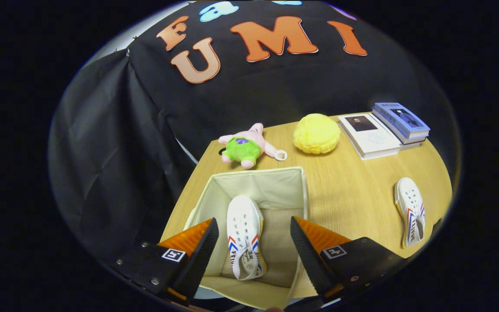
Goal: Open the storage box then place both shoes into the box .Put the left shoe in first, then the right shoe, with the right side of both shoes facing outward in a uniform manner.
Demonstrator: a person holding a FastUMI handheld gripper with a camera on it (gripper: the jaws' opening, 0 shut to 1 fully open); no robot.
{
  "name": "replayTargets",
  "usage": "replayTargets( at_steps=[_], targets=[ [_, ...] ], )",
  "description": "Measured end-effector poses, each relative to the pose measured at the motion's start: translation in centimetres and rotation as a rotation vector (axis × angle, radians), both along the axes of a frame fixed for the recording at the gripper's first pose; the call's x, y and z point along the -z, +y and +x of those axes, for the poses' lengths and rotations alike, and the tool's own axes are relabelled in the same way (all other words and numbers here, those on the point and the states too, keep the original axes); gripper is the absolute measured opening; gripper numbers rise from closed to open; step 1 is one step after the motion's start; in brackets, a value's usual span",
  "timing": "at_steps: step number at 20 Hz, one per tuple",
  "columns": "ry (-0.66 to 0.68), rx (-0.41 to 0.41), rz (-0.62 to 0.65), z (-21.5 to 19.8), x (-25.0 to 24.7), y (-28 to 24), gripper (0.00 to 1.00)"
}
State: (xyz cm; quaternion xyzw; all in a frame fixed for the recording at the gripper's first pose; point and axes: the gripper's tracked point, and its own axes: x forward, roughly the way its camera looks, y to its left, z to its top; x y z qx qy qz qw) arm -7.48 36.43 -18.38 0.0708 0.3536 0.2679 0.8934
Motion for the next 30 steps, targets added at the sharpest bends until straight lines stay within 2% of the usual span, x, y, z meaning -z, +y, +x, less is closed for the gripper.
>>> replayTargets(
  at_steps=[8,16,25,30],
  targets=[
    [-0.082,0.112,-0.033,4.4,-1.5,-8.0,0.99],
    [-0.129,0.225,-0.081,7.7,-0.4,-17.9,0.99],
    [-0.098,0.354,-0.144,9.9,4.2,-29.4,0.99],
    [-0.037,0.383,-0.185,10.2,8.6,-34.2,0.99]
  ],
)
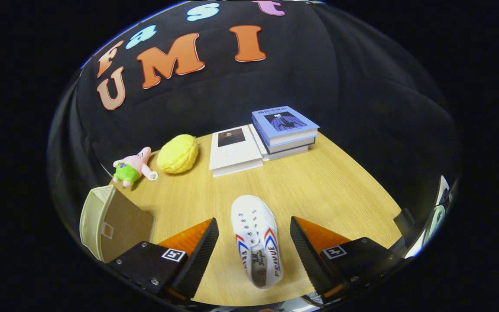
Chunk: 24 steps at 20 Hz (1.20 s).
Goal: Open the storage box then place both shoes into the box .Put the left shoe in first, then the right shoe, with the right side of both shoes facing outward in a uniform manner.
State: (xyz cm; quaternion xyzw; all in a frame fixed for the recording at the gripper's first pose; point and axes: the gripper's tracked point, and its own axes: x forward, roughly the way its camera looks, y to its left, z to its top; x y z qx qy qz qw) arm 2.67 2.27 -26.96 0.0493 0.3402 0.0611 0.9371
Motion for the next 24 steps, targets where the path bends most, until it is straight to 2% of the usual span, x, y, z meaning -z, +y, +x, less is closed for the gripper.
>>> replayTargets(
  at_steps=[6,10,15,16,18,19,21,22,23,24],
  targets=[
    [0.089,0.017,0.006,-0.3,5.1,-2.6,0.98],
    [0.134,-0.017,0.006,-0.4,7.6,-2.3,0.95],
    [0.185,-0.072,-0.001,-0.5,10.4,-1.1,0.85],
    [0.18,-0.078,0.016,-0.4,10.3,-0.8,0.81],
    [0.192,-0.092,0.073,-0.7,10.3,0.3,0.64],
    [0.195,-0.084,0.088,-0.7,10.3,0.4,0.47],
    [0.191,-0.072,0.078,-0.6,10.3,0.2,0.29],
    [0.186,-0.06,0.076,-0.5,10.1,0.1,0.24],
    [0.185,-0.041,0.078,-0.4,9.9,-0.1,0.14],
    [0.179,-0.011,0.085,-0.1,9.7,-0.4,0.1]
  ],
)
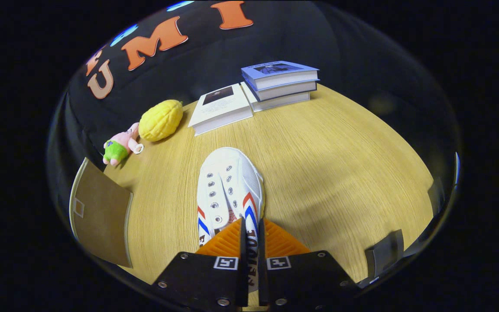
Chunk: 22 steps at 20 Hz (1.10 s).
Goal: Open the storage box then place both shoes into the box .Put the left shoe in first, then the right shoe, with the right side of both shoes facing outward in a uniform manner.
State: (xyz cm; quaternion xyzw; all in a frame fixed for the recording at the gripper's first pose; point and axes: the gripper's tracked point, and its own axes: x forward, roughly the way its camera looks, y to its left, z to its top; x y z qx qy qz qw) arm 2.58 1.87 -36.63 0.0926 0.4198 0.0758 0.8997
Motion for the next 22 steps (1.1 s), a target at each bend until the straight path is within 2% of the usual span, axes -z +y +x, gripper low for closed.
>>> replayTargets(
  at_steps=[1,3,7,10,16,22],
  targets=[
    [-0.006,0.02,-0.012,-0.1,-0.3,-0.3,0.05],
    [-0.026,0.064,-0.053,-0.1,-1.6,-1.1,0.01],
    [-0.06,0.117,0.006,0.3,-5.3,-0.5,0.01],
    [-0.098,0.128,-0.008,-0.4,-8.5,0.7,0.01],
    [-0.165,0.112,0.04,-2.7,-15.4,7.8,0.01],
    [-0.22,0.017,0.082,-5.1,-20.7,17.7,0.01]
  ],
)
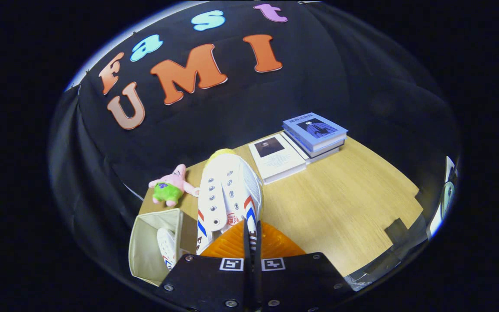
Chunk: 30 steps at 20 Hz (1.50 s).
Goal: Open the storage box then place both shoes into the box .Put the left shoe in first, then the right shoe, with the right side of both shoes facing outward in a uniform manner.
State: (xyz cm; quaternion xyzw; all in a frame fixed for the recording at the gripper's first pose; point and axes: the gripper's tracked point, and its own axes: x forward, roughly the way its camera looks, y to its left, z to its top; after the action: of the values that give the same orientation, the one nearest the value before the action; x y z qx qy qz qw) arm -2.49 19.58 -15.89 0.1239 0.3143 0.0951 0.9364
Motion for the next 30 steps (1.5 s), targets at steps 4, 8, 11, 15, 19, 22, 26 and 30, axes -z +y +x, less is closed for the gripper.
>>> replayTargets(
  at_steps=[4,8,11,15,19,22,26,30],
  targets=[
    [-0.013,-0.038,0.005,-1.5,-1.8,5.4,0.01],
    [-0.015,-0.089,0.017,-3.3,-2.0,10.0,0.01],
    [-0.012,-0.131,-0.009,-4.3,-1.0,12.6,0.01],
    [0.011,-0.169,-0.024,-5.6,1.3,15.0,0.0],
    [0.035,-0.173,-0.078,-6.3,4.1,15.2,0.01],
    [0.084,-0.169,-0.086,-7.1,6.3,15.3,0.01],
    [0.038,-0.192,-0.017,-7.2,4.6,17.1,0.25],
    [-0.076,-0.204,-0.077,-5.1,0.2,15.7,0.93]
  ],
)
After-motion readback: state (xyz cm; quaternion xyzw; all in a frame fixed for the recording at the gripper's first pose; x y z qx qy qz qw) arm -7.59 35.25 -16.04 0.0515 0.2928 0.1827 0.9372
